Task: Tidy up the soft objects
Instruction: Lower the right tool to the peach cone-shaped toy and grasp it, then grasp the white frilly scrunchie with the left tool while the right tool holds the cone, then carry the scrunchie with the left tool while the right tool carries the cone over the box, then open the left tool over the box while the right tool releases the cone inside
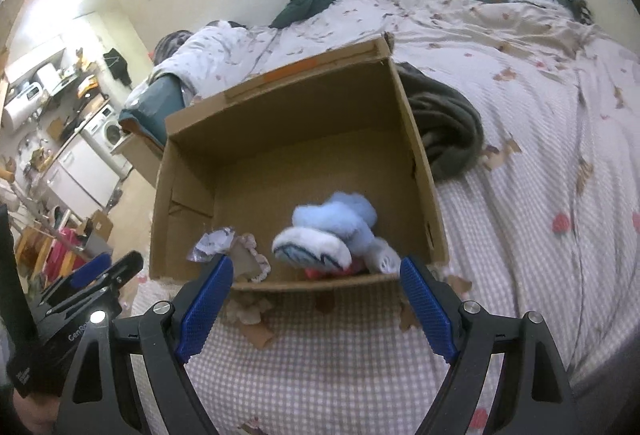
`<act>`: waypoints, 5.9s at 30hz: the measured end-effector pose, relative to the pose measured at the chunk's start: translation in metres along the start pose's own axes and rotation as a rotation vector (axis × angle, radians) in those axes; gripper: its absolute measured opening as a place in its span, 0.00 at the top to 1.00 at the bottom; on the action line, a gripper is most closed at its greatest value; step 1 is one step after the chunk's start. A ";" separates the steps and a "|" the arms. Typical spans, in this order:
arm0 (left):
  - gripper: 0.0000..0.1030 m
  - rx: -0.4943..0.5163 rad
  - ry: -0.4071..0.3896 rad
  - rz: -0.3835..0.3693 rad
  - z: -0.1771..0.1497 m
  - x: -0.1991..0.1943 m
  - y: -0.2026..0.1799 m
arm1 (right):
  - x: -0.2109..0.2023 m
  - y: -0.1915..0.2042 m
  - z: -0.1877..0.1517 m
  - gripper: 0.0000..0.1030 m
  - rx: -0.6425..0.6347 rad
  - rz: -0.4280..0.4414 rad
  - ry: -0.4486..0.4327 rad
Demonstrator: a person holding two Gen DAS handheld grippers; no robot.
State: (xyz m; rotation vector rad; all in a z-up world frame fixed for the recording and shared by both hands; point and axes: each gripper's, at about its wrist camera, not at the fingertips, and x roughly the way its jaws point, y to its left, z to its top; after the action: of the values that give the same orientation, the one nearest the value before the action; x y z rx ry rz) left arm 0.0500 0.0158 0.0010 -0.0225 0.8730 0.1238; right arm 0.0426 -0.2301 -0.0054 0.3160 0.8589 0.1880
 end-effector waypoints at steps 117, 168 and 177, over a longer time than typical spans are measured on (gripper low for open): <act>0.85 -0.037 0.029 -0.188 0.010 -0.033 -0.007 | -0.028 0.030 -0.014 0.94 -0.152 0.054 0.071; 0.37 0.044 0.035 -0.187 0.070 0.066 -0.048 | 0.067 -0.005 0.063 0.38 -0.067 0.124 0.089; 0.37 0.025 0.003 -0.146 0.079 0.042 -0.034 | 0.040 -0.012 0.074 0.00 0.023 0.144 0.035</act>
State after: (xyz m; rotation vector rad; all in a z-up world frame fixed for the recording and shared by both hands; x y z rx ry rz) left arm 0.1405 -0.0080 0.0184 -0.0625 0.8728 -0.0236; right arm 0.1257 -0.2440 0.0075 0.3974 0.8741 0.3184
